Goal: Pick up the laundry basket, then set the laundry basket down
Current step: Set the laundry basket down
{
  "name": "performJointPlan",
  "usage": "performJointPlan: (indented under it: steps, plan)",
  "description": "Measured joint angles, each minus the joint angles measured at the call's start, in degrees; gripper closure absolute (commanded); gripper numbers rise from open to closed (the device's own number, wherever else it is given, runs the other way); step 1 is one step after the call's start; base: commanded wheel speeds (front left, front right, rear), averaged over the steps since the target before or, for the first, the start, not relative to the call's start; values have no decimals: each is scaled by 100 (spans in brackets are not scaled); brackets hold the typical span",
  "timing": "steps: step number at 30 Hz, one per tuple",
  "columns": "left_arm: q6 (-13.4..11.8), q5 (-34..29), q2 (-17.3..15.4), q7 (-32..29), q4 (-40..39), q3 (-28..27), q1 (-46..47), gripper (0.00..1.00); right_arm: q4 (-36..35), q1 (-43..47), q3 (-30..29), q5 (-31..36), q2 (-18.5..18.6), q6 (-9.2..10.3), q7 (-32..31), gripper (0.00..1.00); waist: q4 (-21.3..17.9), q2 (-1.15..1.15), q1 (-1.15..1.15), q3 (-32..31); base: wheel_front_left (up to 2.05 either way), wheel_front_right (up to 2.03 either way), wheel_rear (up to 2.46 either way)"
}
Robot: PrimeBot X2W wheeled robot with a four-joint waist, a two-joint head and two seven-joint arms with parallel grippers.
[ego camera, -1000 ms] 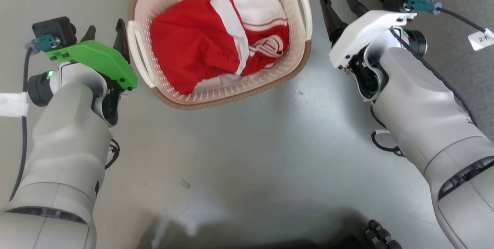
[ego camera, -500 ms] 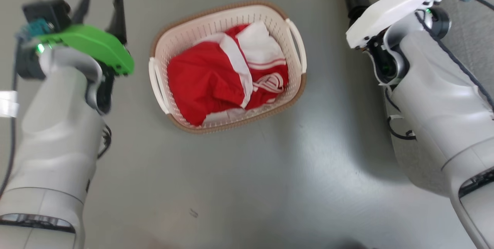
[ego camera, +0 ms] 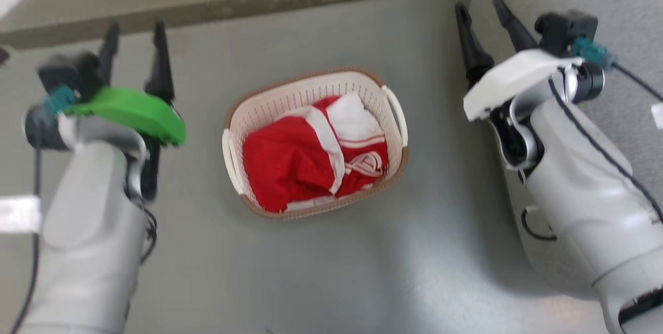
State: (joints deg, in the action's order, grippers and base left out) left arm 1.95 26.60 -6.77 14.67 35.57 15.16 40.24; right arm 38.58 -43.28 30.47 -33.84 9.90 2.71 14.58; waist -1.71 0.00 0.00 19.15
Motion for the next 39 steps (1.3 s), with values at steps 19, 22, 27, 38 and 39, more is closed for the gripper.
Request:
performJointPlan:
  steps: [19,22,27,38,39]
  plan:
    - [-328,-590,190,0,-1385,9,-2330,0,-1023,2087,-443,643,127,325,0,0,28,0,0,-1383,0,0,0]
    - [-400,-611,190,0,-1514,1,-2658,0,-1149,2351,-471,704,132,353,-1,0,50,0,0,-1566,0,0,0]
    - [-448,-672,192,0,-1717,7,-3133,0,-1326,2743,-501,809,144,380,0,0,78,0,0,-1815,0,0,0]
    - [-509,-734,204,0,-2149,9,-3793,0,-1688,3415,-578,984,199,405,0,0,134,0,0,-1994,0,0,0]
    - [-509,-734,204,0,-2149,9,-3793,0,-1688,3415,-578,984,199,405,0,0,134,0,0,-1994,0,0,0]
